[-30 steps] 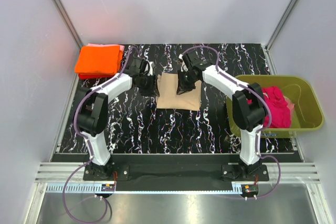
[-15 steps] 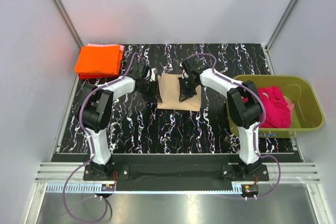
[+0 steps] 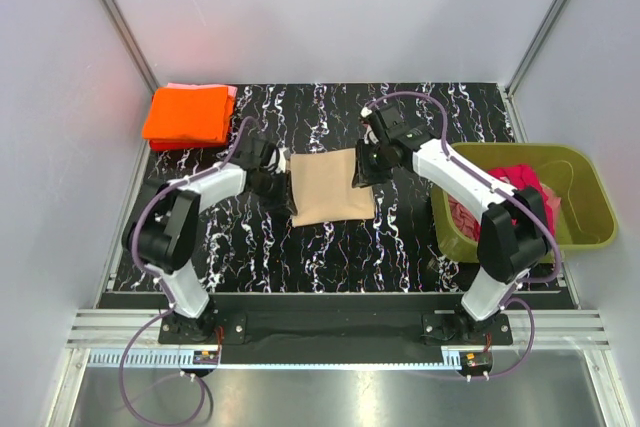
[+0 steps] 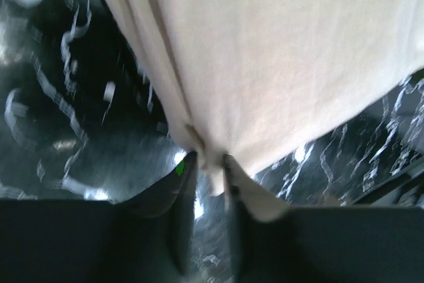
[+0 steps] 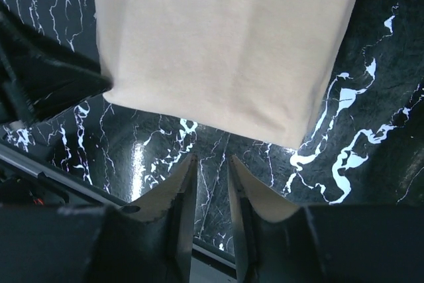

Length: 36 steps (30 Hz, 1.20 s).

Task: Fold and stack the t-shirts
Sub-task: Fold the tshirt

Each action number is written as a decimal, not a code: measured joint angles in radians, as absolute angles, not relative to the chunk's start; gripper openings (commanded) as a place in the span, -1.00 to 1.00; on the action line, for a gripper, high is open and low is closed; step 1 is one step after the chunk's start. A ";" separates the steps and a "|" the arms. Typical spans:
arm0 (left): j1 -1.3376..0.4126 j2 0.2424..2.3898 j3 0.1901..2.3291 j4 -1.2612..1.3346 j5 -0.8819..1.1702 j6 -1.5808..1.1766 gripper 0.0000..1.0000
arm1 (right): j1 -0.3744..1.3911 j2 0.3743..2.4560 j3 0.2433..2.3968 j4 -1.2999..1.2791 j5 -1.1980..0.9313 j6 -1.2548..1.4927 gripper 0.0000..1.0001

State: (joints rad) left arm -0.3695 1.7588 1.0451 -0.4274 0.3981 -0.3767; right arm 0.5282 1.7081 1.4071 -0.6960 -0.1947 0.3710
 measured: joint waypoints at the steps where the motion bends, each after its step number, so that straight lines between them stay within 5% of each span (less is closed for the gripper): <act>1: -0.369 1.732 1.033 -0.445 0.386 -0.373 -0.14 | 0.528 1.706 1.404 -0.701 -0.191 0.371 -0.35; 8: -0.331 1.666 1.101 -0.514 0.380 -0.337 -0.07 | 0.494 1.829 1.536 -0.733 -0.187 0.310 -0.26; 18: -0.230 1.955 1.504 -0.525 0.439 -0.260 -0.14 | 0.359 2.133 1.917 -0.796 -0.250 0.126 -0.09; 36: -0.229 2.209 1.747 -0.578 0.445 -0.186 -0.04 | 0.331 2.286 2.024 -0.865 -0.291 -0.044 0.04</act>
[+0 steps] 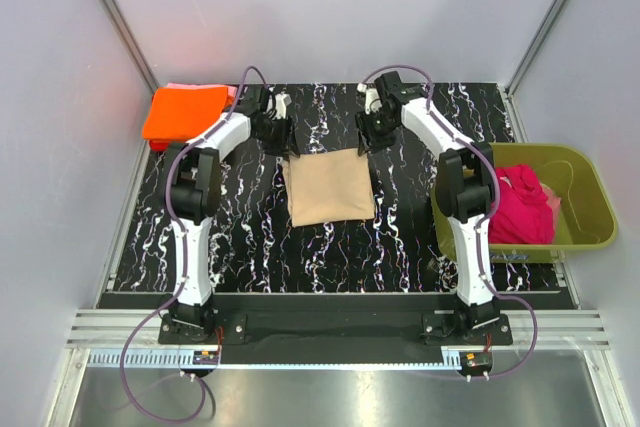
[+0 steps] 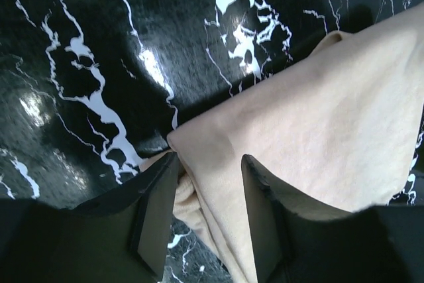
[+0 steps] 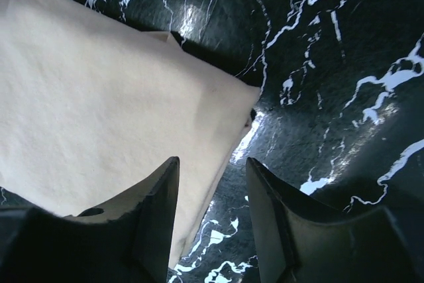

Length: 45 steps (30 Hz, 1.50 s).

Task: Fold and stack the t-shirts
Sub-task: Fold the tshirt

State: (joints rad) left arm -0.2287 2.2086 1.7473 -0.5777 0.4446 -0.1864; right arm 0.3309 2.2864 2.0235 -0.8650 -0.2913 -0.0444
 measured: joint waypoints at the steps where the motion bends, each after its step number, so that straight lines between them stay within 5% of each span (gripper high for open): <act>1: -0.228 2.213 1.753 -0.577 0.445 -0.183 -0.04 | 0.323 2.290 2.033 -0.864 -0.302 -0.049 0.04; 10: -0.224 2.257 1.761 -0.584 0.448 -0.132 -0.06 | 0.288 2.343 2.081 -0.863 -0.385 -0.096 0.03; 13: -0.223 2.267 1.780 -0.593 0.450 -0.114 -0.25 | 0.289 2.355 2.085 -0.868 -0.387 -0.102 0.04; 19: -0.221 2.343 1.884 -0.609 0.499 -0.094 -1.00 | 0.289 2.356 2.104 -0.872 -0.387 -0.113 0.04; 45: -0.205 2.433 2.027 -0.613 0.620 -0.068 -1.00 | 0.241 2.472 2.220 -0.966 -0.430 -0.166 0.09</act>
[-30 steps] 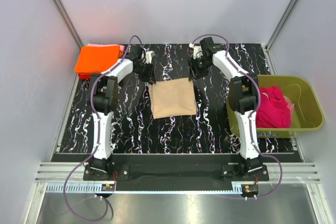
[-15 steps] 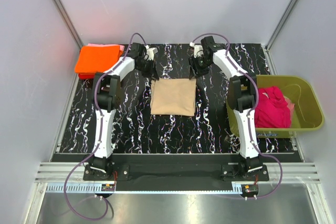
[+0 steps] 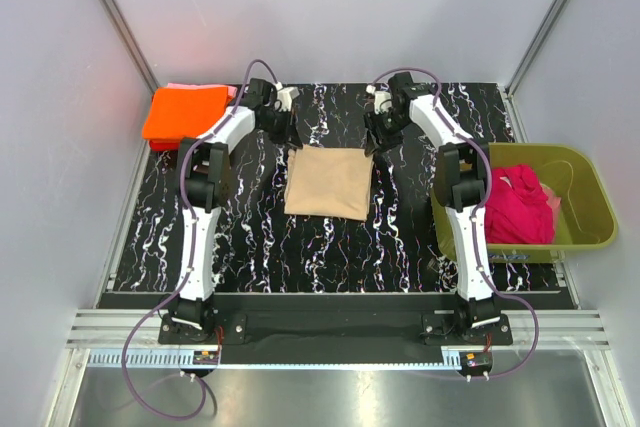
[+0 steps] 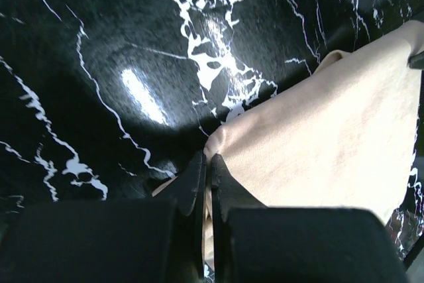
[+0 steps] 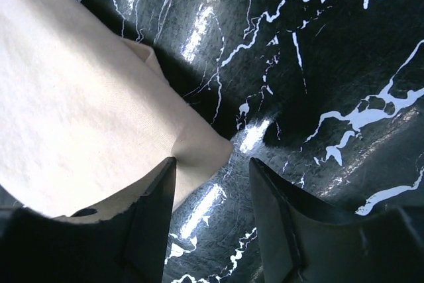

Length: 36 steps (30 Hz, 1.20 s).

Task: Fold and stack the t-shirts
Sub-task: Fold the tshirt

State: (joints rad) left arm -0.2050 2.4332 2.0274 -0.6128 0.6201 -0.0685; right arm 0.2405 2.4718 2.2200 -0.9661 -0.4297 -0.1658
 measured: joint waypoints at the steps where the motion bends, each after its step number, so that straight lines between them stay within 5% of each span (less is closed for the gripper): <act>1: -0.204 2.439 2.037 -0.612 0.624 -0.068 -1.00 | 0.239 2.472 2.220 -0.967 -0.438 -0.168 0.04; 10: -0.199 2.444 2.049 -0.612 0.641 -0.076 -1.00 | 0.236 2.503 2.255 -0.970 -0.500 -0.176 -0.01; 13: -0.199 2.444 2.049 -0.612 0.645 -0.079 -1.00 | 0.236 2.516 2.265 -0.971 -0.510 -0.177 -0.27; 14: -0.199 2.444 2.049 -0.612 0.645 -0.080 -1.00 | 0.236 2.519 2.266 -0.971 -0.515 -0.178 -0.59; 17: -0.198 2.444 2.049 -0.611 0.648 -0.088 -1.00 | 0.236 2.521 2.266 -0.974 -0.519 -0.179 -1.00; 36: -0.198 2.178 1.874 -0.562 0.621 -0.209 -1.00 | 0.245 2.466 2.239 -0.936 -0.544 -0.122 -1.00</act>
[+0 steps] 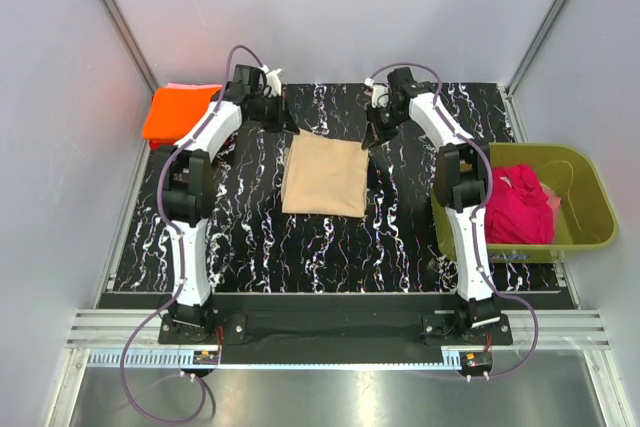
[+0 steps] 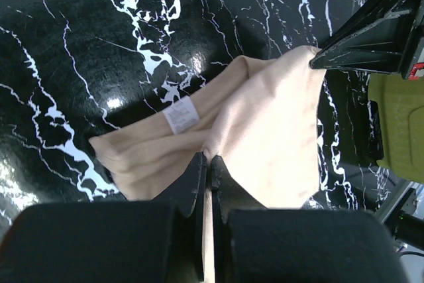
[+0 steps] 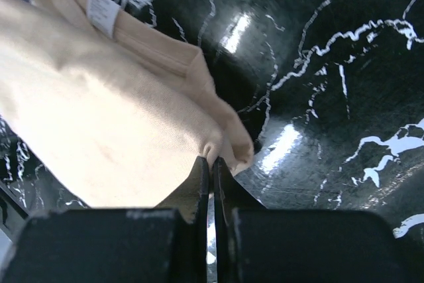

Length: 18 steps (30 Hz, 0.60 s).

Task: Fold and stack the t-shirts
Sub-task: Fold the tshirt

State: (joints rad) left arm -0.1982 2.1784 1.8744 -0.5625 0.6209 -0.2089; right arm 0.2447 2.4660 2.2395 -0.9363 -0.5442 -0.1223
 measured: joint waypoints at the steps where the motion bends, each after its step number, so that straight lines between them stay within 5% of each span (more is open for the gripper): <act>1: -0.198 2.167 1.866 -0.561 0.617 -0.214 -1.00 | 0.248 2.459 2.239 -0.930 -0.544 -0.114 -1.00; 18: -0.129 2.259 1.806 -0.431 0.519 -0.289 -1.00 | 0.270 2.520 2.307 -0.834 -0.540 -0.017 -0.99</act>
State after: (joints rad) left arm -0.1291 2.2589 1.8061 -0.4313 0.5186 -0.2886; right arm 0.2699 2.5198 2.3070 -0.8345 -0.5396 -0.0166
